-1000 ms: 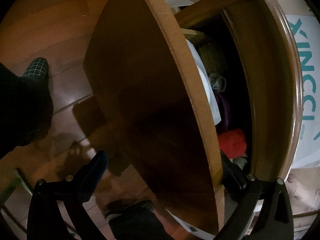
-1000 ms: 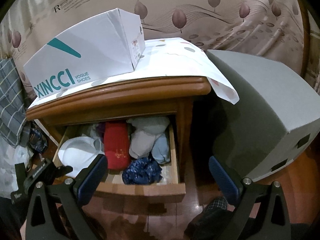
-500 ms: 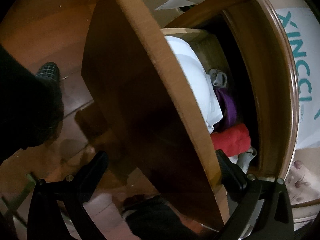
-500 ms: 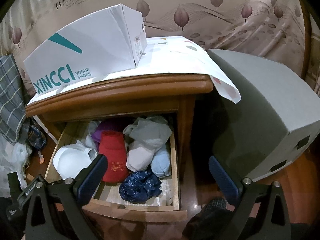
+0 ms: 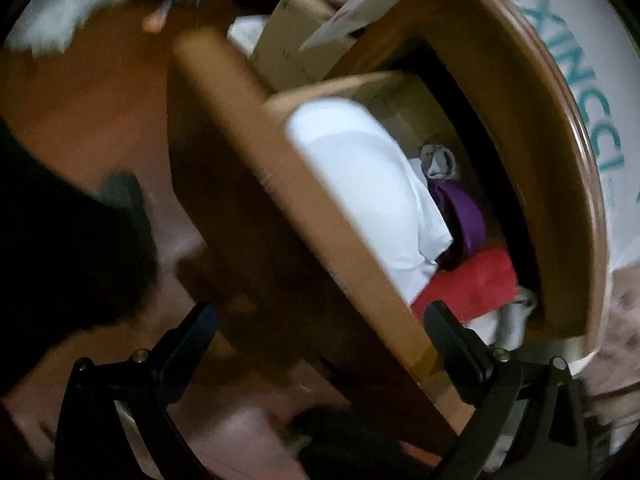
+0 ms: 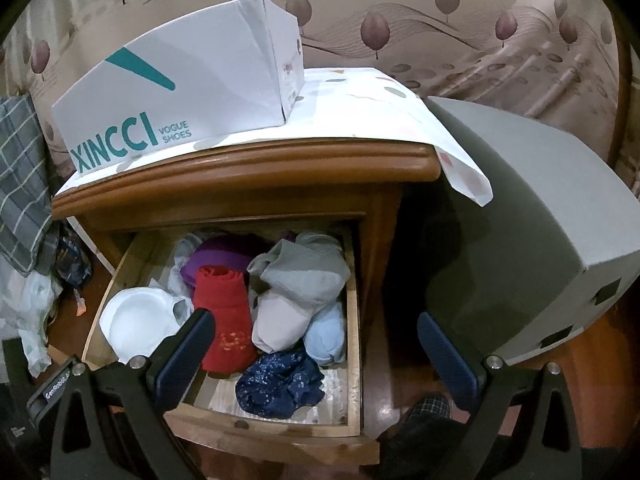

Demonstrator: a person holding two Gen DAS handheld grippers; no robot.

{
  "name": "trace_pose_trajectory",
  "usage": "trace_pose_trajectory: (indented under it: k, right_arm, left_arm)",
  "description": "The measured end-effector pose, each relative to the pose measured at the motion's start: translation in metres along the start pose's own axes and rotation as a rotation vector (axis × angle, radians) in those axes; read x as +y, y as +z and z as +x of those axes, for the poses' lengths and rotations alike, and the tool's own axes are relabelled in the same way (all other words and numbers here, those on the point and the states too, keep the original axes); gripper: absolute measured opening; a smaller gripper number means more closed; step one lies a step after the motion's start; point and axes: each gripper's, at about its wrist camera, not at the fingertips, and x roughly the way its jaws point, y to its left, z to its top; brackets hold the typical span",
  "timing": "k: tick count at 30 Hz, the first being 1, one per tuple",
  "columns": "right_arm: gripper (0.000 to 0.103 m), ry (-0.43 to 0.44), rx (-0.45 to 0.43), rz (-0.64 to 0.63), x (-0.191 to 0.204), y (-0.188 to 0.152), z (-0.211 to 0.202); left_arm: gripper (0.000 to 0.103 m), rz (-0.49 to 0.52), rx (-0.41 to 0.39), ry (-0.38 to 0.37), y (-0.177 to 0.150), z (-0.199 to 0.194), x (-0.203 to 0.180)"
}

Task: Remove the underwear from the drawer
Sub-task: 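Move the right tool over the open drawer toward the red rolled underwear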

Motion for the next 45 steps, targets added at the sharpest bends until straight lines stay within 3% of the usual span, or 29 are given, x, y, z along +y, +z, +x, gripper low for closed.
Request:
trace_pose_trajectory:
  k: [6,13,18,20,25,32,38,45]
  right_arm:
    - [0.103,-0.012,-0.002,-0.049,0.01,-0.001,0.001]
    - [0.103,-0.009,-0.024,-0.108,0.022,-0.002,-0.003]
    - [0.103,0.023,-0.014,-0.177,0.038,-0.001,-0.005]
    - [0.103,0.04,-0.007,-0.207,0.044,0.001,-0.006]
    - [0.103,0.111,0.04,-0.243,0.053,0.005,-0.003]
    - [0.103,0.068,0.115,-0.252,0.058,0.011,0.021]
    - [0.103,0.085,0.16,-0.245,0.069,0.009,0.04]
    - [0.103,0.087,0.104,-0.256,0.075,0.004,0.038]
  left_arm:
    - [0.101,0.191,-0.123,0.173,-0.002,-0.013,-0.031]
    - [0.101,0.366,-0.189,0.225,0.005,-0.03,-0.065]
    - [0.103,0.508,-0.194,0.195,0.017,-0.054,-0.062]
    - [0.103,0.553,-0.172,0.18,0.021,-0.086,-0.05]
    - [0.103,0.673,-0.193,0.135,0.044,-0.094,-0.057]
    - [0.103,0.685,-0.183,0.052,0.042,-0.082,-0.046]
    - [0.102,0.635,-0.161,0.078,0.047,-0.072,-0.036]
    - [0.102,0.659,-0.176,0.143,0.042,-0.064,-0.041]
